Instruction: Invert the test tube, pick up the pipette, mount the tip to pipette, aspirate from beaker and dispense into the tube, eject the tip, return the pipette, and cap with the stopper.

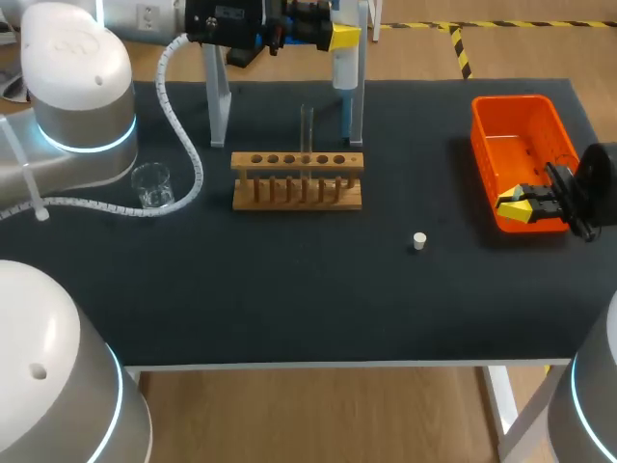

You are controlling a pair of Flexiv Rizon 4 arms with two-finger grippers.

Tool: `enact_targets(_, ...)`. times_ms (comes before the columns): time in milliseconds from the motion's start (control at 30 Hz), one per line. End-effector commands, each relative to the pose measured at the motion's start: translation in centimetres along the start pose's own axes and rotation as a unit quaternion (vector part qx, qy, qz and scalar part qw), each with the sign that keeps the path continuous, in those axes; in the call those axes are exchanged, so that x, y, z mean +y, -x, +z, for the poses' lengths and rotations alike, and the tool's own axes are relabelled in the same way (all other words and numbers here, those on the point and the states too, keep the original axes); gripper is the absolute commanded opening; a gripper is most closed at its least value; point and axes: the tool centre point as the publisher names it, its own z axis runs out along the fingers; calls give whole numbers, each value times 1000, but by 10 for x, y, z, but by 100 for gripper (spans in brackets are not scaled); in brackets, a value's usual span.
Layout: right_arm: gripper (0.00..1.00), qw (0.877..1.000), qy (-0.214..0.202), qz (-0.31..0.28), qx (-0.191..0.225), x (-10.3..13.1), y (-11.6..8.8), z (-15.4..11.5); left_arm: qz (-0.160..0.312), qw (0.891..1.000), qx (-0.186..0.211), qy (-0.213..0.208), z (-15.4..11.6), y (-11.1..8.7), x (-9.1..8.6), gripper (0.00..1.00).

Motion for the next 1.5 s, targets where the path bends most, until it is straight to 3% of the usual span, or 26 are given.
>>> enact_targets(33,0,1000,0,-1,0,0,-1,-1,4,1000,6,-4,6,4,-2,0)
enact_targets(567,0,1000,0,-1,0,0,-1,-1,8,1000,12,6,12,2,-2,0)
enact_targets(933,0,1000,0,-1,0,0,-1,-1,39,998,-13,52,12,0,-2,0)
enact_targets(1500,0,1000,0,-1,0,0,-1,-1,36,998,-23,41,8,2,0,0)
